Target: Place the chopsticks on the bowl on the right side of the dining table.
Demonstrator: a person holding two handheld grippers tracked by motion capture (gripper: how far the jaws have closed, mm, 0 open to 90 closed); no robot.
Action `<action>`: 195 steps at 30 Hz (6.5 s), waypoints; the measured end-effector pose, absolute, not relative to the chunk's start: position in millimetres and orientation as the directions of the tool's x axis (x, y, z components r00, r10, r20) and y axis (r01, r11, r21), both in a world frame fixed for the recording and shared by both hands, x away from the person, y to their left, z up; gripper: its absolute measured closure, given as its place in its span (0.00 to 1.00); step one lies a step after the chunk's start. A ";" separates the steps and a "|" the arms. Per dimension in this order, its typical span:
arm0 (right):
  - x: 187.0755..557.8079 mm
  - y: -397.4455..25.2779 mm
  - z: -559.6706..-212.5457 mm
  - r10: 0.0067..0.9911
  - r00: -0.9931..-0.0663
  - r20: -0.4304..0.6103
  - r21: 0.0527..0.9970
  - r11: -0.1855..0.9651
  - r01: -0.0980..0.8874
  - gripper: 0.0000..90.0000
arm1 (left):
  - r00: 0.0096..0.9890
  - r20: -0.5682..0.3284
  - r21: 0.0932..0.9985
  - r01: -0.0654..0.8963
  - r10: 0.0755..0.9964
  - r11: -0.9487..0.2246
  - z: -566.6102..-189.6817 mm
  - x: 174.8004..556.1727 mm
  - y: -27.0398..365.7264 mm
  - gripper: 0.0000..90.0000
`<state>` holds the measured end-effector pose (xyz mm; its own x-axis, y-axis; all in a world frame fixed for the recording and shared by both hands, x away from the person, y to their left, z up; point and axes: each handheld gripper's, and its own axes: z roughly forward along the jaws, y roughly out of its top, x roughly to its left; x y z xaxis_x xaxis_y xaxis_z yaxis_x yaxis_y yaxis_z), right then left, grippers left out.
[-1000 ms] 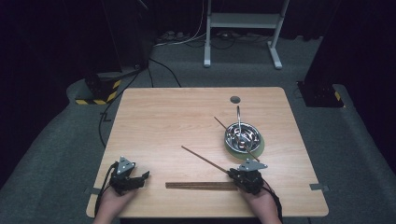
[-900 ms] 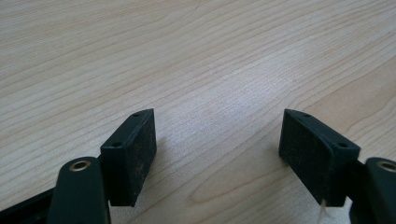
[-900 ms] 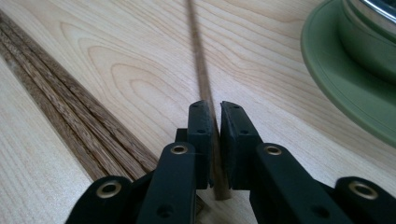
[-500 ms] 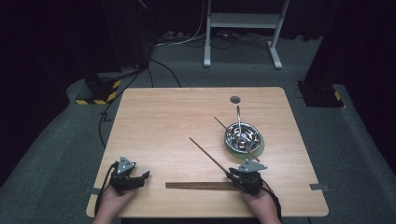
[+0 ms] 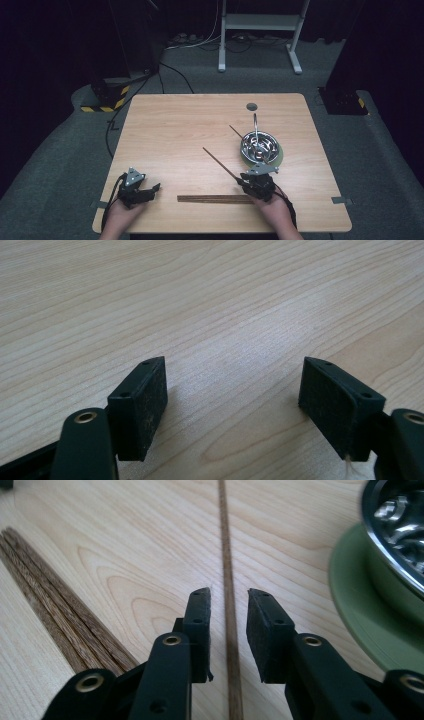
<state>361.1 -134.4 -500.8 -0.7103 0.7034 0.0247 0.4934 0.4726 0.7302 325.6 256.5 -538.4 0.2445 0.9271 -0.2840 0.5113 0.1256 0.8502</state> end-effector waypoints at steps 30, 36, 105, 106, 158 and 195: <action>383.3 -117.4 -511.6 0.701 -0.713 0.020 0.660 0.527 0.535 0.81 | 0.249 -0.283 0.851 0.511 0.926 0.122 -538.4 325.6 256.4 0.30; 382.4 -113.0 -512.4 0.691 -0.723 -0.010 0.664 0.545 0.512 0.77 | 0.249 -0.285 0.852 0.509 0.926 0.126 -538.5 325.7 256.2 0.30; 381.5 -168.2 -454.2 0.767 -0.633 -0.109 0.767 0.470 0.437 0.93 | 0.252 -0.283 0.852 0.508 0.925 0.123 -538.6 324.9 256.0 0.30; 383.3 -168.8 -455.0 0.771 -0.627 -0.107 0.767 0.466 0.442 0.93 | 0.253 -0.281 0.852 0.509 0.926 0.119 -538.6 324.8 256.2 0.30; 433.3 -162.3 -468.7 0.823 -0.557 -0.113 0.707 0.461 0.537 0.84 | 0.250 -0.283 0.850 0.512 0.926 0.122 -538.3 324.0 256.1 0.30; 413.9 -175.0 -463.0 0.791 -0.603 -0.102 0.741 0.465 0.484 0.76 | 0.249 -0.284 0.850 0.512 0.926 0.123 -538.3 324.1 256.0 0.30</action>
